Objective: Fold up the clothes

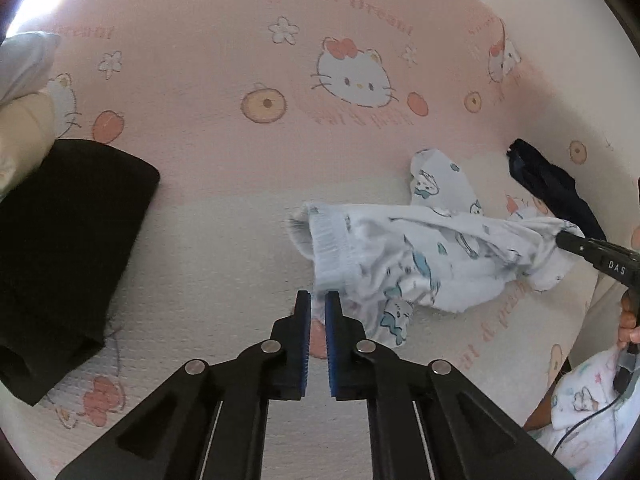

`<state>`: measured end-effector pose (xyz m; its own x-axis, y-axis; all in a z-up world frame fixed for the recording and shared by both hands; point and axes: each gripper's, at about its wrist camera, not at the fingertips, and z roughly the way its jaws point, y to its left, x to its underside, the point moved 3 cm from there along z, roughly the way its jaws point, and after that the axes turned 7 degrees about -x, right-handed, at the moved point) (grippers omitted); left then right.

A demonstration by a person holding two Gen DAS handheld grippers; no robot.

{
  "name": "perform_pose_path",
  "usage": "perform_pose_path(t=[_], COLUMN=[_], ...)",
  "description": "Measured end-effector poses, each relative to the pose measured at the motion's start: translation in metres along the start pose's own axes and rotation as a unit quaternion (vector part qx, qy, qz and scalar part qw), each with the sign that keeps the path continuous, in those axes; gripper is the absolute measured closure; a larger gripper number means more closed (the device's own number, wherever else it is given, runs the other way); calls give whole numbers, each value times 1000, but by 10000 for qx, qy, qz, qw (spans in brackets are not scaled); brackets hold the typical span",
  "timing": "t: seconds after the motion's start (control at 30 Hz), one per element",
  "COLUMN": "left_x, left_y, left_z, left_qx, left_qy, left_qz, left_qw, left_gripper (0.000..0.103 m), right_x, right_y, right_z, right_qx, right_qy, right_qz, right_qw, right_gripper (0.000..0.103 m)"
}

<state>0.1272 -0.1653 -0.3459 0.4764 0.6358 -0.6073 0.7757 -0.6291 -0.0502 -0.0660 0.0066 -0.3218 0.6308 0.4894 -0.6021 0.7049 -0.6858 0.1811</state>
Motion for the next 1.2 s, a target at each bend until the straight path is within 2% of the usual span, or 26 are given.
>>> perform_pose_path(t=[0.13, 0.2, 0.3, 0.33, 0.37, 0.43, 0.47, 0.5, 0.53, 0.57, 0.63, 0.7, 0.83, 0.87, 0.9, 0.97, 1.1, 1.2], left_x=[-3, -4, -2, 0, 1, 7, 10, 13, 15, 17, 19, 20, 23, 23, 24, 23, 25, 25], left_y=[10, 13, 11, 9, 7, 3, 1, -1, -2, -2, 0, 2, 6, 7, 7, 7, 5, 0], left_z=[-4, -9, -10, -9, -8, -6, -3, 1, 4, 8, 13, 17, 26, 28, 28, 28, 29, 32], left_qx=[237, 407, 1033, 1071, 1092, 981, 925, 878, 862, 853, 903, 952, 1050, 1072, 1085, 1098, 1115, 1129], left_qy=[39, -60, 142, 196, 242, 297, 403, 539, 646, 739, 797, 854, 967, 989, 981, 951, 954, 994], left_qz=[-243, -428, -664, -692, -712, -687, -678, -693, -750, -814, -991, -1168, -1520, -1596, -1620, -1639, -1625, -1569], left_qw=[9994, 9982, 9923, 9916, 9912, 9924, 9926, 9923, 9913, 9903, 9878, 9849, 9780, 9764, 9759, 9757, 9757, 9761], left_gripper=[99, 99, 97, 97, 95, 90, 77, 67, 47, 42, 42, 42, 42, 42, 42, 42, 42, 42], right_x=[1, 3, 10, 11, 13, 14, 14, 14, 14, 16, 21, 29, 48, 51, 51, 50, 47, 49], right_y=[-16, -25, -26, -26, -26, -22, -20, -19, -19, -21, -29, -41, -58, -59, -59, -56, -43, -36], right_z=[-1, -5, 0, 1, 3, 2, 2, 0, -2, -5, -6, -4, 2, 3, 3, 4, 8, 19], right_qx=[40, 30, -194, -276, -355, -390, -395, -386, -370, -339, -351, -595, -1305, -1426, -1465, -1320, -819, -752], right_qy=[-85, -108, 123, 145, 171, 176, 173, 140, 89, 98, 239, 383, 587, 612, 626, 619, 720, 870], right_qz=[364, 495, 634, 687, 720, 654, 607, 604, 625, 692, 1040, 1644, 2881, 3021, 3032, 2888, 2215, 1957], right_qw=[9993, 9987, 9977, 9971, 9966, 9969, 9972, 9973, 9973, 9970, 9937, 9838, 9469, 9406, 9395, 9462, 9690, 9739], right_gripper=[98, 98, 98, 97, 93, 70, 48, 38, 36, 35, 35, 35, 34, 35, 35, 34, 34, 34])
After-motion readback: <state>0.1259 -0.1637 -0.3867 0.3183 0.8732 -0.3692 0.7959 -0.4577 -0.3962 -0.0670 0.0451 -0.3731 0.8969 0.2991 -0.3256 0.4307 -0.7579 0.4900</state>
